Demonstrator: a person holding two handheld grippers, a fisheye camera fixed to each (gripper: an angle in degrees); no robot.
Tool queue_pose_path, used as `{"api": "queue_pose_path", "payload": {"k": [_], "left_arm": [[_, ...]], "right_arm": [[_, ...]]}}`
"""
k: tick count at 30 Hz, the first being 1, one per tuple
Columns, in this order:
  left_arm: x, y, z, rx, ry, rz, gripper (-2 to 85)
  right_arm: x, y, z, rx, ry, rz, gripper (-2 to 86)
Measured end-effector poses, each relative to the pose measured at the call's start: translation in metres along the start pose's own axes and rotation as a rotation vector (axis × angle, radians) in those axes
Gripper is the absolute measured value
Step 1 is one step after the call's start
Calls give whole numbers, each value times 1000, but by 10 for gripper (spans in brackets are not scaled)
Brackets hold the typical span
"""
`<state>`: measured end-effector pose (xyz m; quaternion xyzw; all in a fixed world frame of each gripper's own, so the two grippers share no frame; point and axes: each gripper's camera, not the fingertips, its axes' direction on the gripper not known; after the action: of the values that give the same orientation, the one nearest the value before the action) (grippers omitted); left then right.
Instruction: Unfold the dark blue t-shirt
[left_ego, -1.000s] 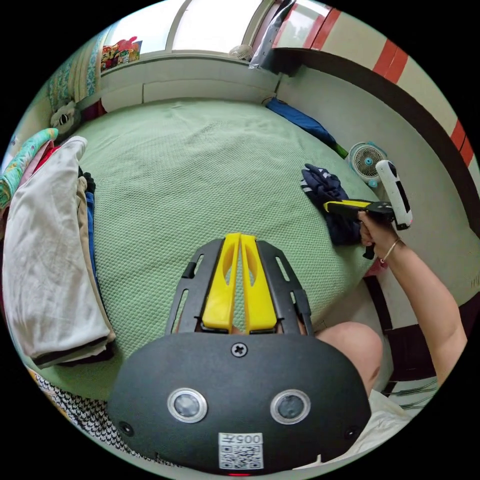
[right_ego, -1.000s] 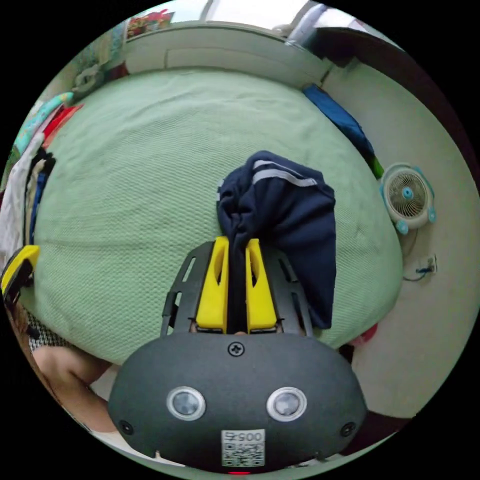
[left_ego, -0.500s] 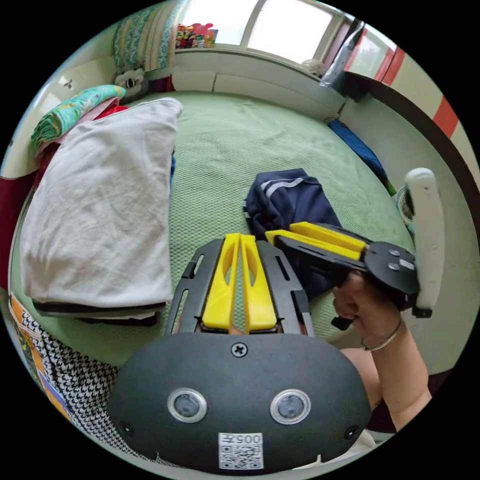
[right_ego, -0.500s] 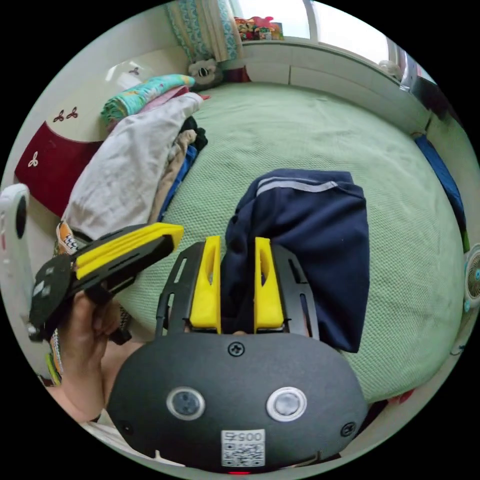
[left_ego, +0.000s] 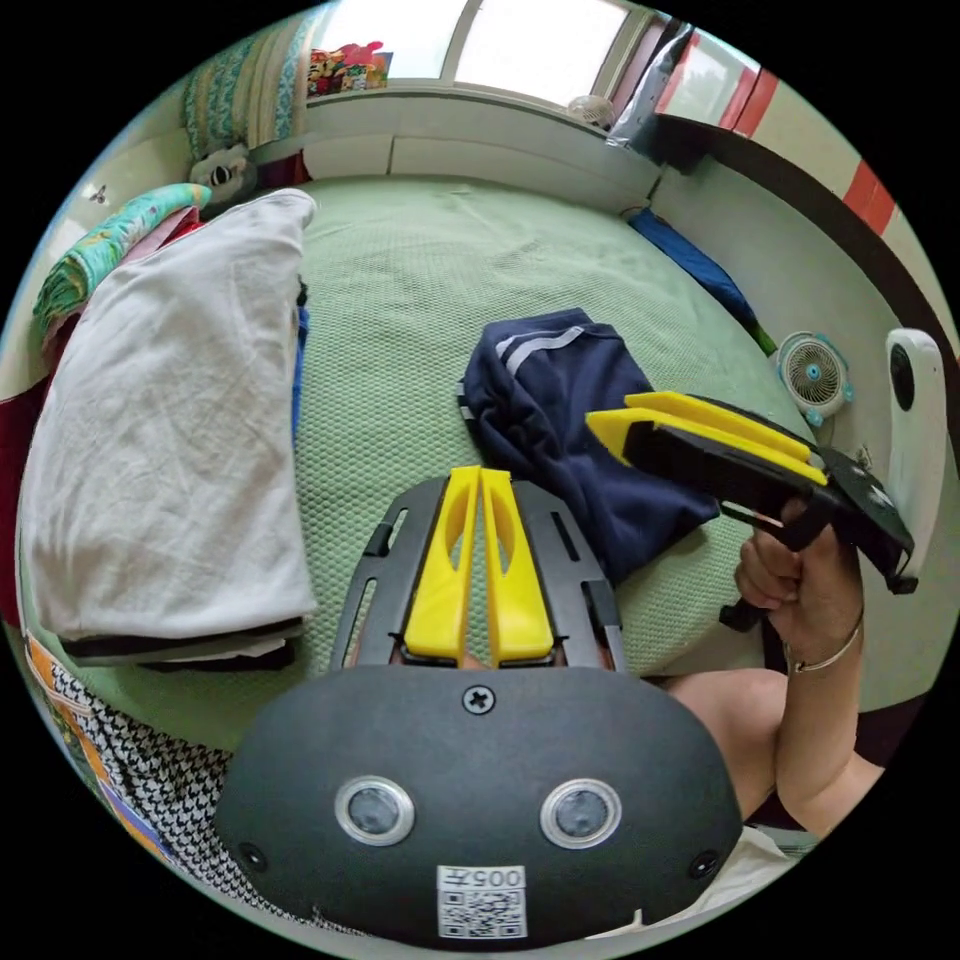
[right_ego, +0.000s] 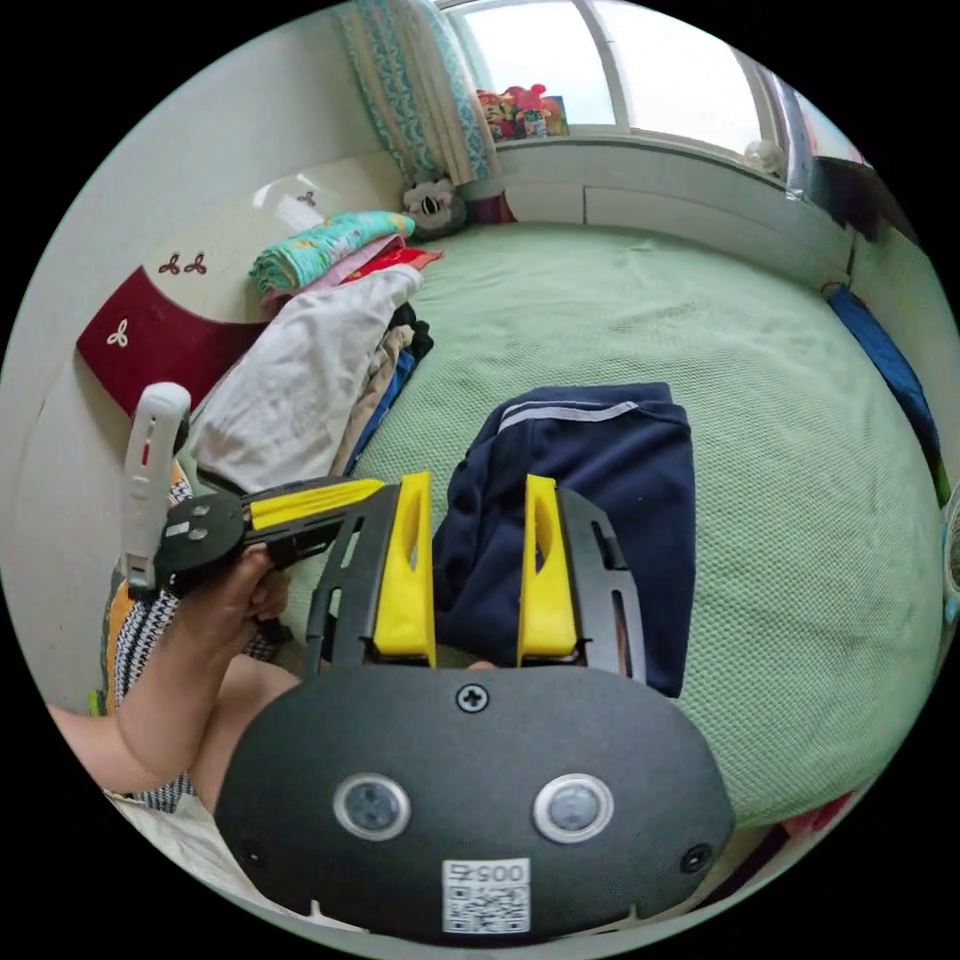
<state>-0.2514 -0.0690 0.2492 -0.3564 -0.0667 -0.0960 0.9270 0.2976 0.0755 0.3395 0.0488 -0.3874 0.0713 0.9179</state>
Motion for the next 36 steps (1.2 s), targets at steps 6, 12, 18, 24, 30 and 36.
{"api": "queue_pose_path", "payload": {"k": [6, 12, 18, 24, 30, 36], "left_arm": [[13, -8, 12, -42, -98, 14, -6], [3, -10, 14, -37, -66, -35, -5], [-1, -9, 19, -60, -64, -28, -6], [-1, -9, 18, -37, -14, -7, -6], [6, -8, 23, -65, 23, 11, -5], [14, -7, 24, -65, 20, 28, -2]], "right_arm": [[13, -9, 18, -81, -16, 29, 116], [15, -15, 39, -156, 2, 4, 119], [21, -21, 40, -175, 67, 14, 31], [50, -21, -13, -83, 37, 77, -3], [98, -12, -42, -47, -61, 221, -6], [126, 1, -93, 69, -12, 305, -6]]}}
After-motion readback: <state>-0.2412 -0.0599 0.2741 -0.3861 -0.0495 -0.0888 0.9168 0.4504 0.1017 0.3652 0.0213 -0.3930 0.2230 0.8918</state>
